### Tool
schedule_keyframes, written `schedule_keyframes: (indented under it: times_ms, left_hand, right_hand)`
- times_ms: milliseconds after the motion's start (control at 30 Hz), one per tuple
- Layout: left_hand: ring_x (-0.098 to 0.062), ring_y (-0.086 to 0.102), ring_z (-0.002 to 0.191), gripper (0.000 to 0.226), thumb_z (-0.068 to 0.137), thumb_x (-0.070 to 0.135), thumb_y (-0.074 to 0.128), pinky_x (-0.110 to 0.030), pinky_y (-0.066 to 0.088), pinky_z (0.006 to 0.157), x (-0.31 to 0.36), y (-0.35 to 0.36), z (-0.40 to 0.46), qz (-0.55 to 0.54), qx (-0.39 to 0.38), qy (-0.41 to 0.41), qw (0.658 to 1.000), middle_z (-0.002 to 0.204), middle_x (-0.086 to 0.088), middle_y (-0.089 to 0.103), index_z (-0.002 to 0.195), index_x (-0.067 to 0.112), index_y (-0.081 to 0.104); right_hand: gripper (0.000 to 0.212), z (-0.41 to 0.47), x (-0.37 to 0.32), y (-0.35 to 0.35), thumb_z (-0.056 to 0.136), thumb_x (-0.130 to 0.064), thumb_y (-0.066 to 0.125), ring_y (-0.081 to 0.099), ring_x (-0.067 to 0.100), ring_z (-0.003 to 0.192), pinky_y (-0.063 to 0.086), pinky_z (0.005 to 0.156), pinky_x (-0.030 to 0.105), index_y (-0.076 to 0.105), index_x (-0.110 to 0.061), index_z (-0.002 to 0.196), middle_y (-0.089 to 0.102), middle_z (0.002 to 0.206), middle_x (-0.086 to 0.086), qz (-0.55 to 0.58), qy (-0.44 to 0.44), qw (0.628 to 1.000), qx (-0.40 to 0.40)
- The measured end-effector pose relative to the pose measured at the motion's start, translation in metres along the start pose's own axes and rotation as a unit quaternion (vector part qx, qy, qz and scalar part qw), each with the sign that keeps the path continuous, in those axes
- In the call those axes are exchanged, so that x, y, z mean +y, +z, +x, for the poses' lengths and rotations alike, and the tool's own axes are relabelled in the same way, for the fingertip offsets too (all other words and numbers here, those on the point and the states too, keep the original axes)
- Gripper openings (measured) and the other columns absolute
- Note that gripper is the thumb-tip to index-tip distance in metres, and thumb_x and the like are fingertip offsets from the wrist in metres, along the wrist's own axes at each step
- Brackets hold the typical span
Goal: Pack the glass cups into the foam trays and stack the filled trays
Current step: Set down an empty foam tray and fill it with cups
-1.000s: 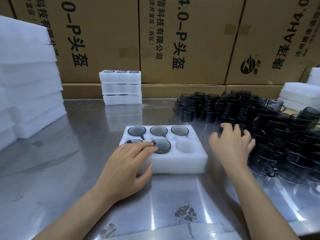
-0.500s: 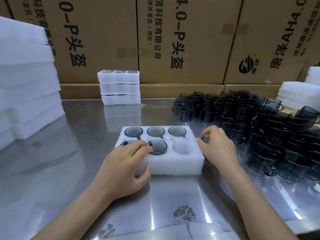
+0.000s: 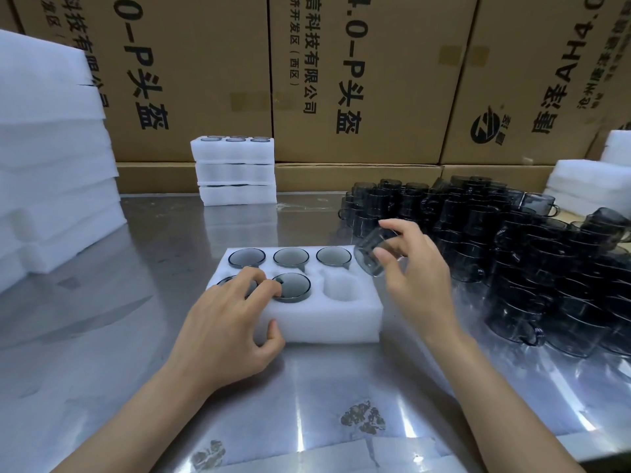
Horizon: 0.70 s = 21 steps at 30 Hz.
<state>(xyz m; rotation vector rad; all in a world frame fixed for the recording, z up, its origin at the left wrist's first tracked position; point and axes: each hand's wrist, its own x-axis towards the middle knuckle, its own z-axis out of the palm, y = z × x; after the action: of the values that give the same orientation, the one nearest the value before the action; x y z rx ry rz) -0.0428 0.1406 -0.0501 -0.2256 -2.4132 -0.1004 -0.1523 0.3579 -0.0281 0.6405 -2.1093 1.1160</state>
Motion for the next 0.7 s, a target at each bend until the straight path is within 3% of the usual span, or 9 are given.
schedule_keyframes:
  times_ms: [67, 233, 533, 700]
  left_hand:
    - [-0.016, 0.029, 0.052, 0.033, 0.067, 0.032, 0.049, -0.025, 0.028, 0.049, 0.0, 0.001, 0.001, 0.012, -0.002, -0.005, 1.0, 0.092, -0.001, 0.059, 0.091, 0.012, 0.063]
    - [-0.022, 0.047, 0.054, 0.035, 0.069, 0.032, 0.048, -0.024, 0.03, 0.052, -0.001, 0.001, 0.001, 0.02, -0.014, -0.01, 1.0, 0.094, -0.002, 0.06, 0.092, 0.011, 0.064]
    - [-0.021, 0.048, 0.058, 0.034, 0.069, 0.032, 0.049, -0.024, 0.031, 0.055, 0.001, -0.002, 0.001, 0.013, -0.012, -0.015, 1.0, 0.093, 0.001, 0.06, 0.093, 0.013, 0.064]
    - [-0.02, 0.048, 0.058, 0.034, 0.068, 0.032, 0.049, -0.024, 0.029, 0.056, 0.002, -0.002, 0.001, 0.014, -0.007, -0.019, 1.0, 0.093, 0.002, 0.06, 0.092, 0.014, 0.064]
  right_hand:
    - [0.039, -0.005, -0.009, 0.005, 0.086, -0.014, 0.064, 0.051, 0.004, 0.087, 0.038, 0.07, 0.02, 0.056, -0.029, 0.121, 0.063, 0.086, -0.018, 0.018, -0.049, 0.999, 0.0]
    - [0.037, -0.016, -0.021, 0.016, 0.082, -0.013, 0.064, 0.06, 0.015, 0.086, 0.048, 0.07, 0.029, 0.067, -0.025, 0.117, 0.066, 0.086, -0.001, -0.011, -0.127, 0.991, -0.051]
    - [0.044, -0.01, -0.017, 0.005, 0.087, -0.003, 0.062, 0.051, -0.003, 0.101, 0.043, 0.092, 0.022, 0.065, -0.044, 0.105, 0.063, 0.092, -0.014, 0.108, -0.012, 0.974, -0.198]
    - [0.039, -0.008, -0.017, 0.005, 0.088, -0.003, 0.059, 0.048, -0.004, 0.103, 0.037, 0.094, 0.017, 0.067, -0.038, 0.104, 0.061, 0.093, -0.015, 0.121, 0.009, 0.968, -0.22]
